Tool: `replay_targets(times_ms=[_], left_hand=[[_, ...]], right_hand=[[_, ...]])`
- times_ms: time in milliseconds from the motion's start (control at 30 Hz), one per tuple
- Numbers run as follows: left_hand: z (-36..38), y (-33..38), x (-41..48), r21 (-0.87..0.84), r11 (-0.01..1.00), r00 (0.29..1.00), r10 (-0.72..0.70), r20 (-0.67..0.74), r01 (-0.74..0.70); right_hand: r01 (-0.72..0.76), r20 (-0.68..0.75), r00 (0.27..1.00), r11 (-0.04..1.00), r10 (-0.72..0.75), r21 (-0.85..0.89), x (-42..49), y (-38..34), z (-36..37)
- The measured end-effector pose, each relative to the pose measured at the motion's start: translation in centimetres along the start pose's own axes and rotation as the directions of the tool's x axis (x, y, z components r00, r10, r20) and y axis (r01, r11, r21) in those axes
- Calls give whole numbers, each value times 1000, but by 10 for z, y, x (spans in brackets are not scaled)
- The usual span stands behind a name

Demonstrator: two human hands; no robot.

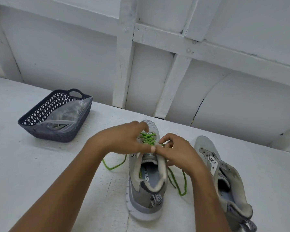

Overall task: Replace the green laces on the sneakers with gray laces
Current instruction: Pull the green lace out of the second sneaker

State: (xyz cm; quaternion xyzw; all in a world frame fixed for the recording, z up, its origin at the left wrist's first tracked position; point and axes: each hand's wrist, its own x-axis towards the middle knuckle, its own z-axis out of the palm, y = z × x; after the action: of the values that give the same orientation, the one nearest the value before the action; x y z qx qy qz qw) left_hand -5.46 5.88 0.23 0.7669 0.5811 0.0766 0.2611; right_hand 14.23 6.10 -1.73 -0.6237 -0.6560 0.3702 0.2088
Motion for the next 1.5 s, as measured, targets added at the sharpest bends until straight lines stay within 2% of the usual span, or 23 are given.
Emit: replay_targets(times_ms=[67, 200, 300, 400, 500, 667, 767, 867, 933, 1033, 1167, 1267, 1333, 1400, 1467, 1500], left_hand=[[6, 4, 3, 83, 997, 1000, -7, 12, 5], [8, 6, 5, 89, 993, 995, -75, -67, 80], [8, 2, 9, 59, 996, 993, -53, -107, 60], [4, -13, 9, -130, 990, 998, -64, -6, 63], [2, -28, 5, -338, 932, 988, -90, 126, 128], [7, -37, 9, -503, 839, 971, -112, 209, 205], [6, -36, 10, -531, 821, 968, -95, 231, 207], [7, -32, 14, -549, 812, 969, -79, 232, 198], [8, -30, 15, -565, 803, 971, -69, 228, 190], [9, -31, 16, -580, 795, 972, -53, 230, 180], [11, -32, 17, -594, 787, 973, -36, 227, 167], [12, -30, 18, -599, 783, 971, -24, 236, 166], [12, -29, 19, -585, 793, 972, -35, 233, 168], [11, -29, 19, -569, 804, 973, -46, 227, 171], [11, -29, 19, -562, 809, 972, -52, 229, 175], [11, -29, 19, -558, 811, 971, -54, 231, 178]], right_hand=[[3, -16, 1000, 1000, -3, 0, 1, 1, 1], [3, -19, 1000, 999, -3, 44, -1, 5, -1], [32, -36, 999, 997, -29, 70, 1, 8, 0], [49, -107, 994, 991, -36, 121, 1, 15, -2], [54, -148, 989, 987, -31, 153, -1, 24, -7], [102, -121, 989, 978, -81, 181, 0, 27, -7], [216, -70, 975, 974, -211, 71, 0, 19, -1], [366, -40, 926, 917, -376, -160, 1, 7, 9], [396, -48, 902, 866, -429, -307, 6, 2, 15], [396, -70, 894, 853, -443, -339, 10, 0, 21], [397, -123, 893, 886, -434, -240, 11, -1, 25], [276, -276, 931, 956, -240, 100, 10, 1, 26], [166, -347, 937, 918, -33, 361, 12, 4, 23], [34, -268, 955, 853, 126, 521, 15, 8, 18], [-42, -182, 970, 852, 159, 522, 15, 12, 15], [-28, -195, 970, 867, 143, 497, 14, 13, 14]])
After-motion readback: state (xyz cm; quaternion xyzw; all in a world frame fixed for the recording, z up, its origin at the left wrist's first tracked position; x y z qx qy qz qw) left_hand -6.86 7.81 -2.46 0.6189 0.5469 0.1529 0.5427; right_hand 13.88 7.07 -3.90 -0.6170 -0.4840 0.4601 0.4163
